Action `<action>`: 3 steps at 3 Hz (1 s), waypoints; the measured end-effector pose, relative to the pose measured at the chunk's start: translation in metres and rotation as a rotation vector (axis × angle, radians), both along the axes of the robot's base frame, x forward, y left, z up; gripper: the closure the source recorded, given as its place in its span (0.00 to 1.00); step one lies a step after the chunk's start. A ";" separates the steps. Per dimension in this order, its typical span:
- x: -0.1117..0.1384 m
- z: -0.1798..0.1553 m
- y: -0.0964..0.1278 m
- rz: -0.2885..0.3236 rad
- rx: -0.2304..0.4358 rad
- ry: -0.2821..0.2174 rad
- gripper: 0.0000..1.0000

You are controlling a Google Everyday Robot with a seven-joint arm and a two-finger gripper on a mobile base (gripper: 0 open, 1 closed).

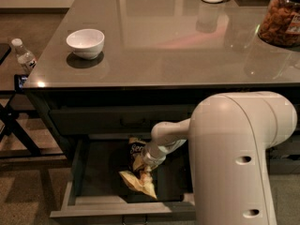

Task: Place brown chip bag into middle drawer

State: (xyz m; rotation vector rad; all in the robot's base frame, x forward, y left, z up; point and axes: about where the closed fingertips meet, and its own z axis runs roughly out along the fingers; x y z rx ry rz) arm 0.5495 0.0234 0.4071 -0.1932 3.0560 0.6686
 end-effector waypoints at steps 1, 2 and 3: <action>0.000 0.000 0.000 0.000 0.000 0.000 0.58; 0.000 0.000 0.000 0.000 0.000 0.000 0.35; 0.000 0.000 0.000 0.000 0.000 0.000 0.11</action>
Offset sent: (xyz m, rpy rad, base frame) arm 0.0000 0.0000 0.0000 0.0000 0.0000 0.0000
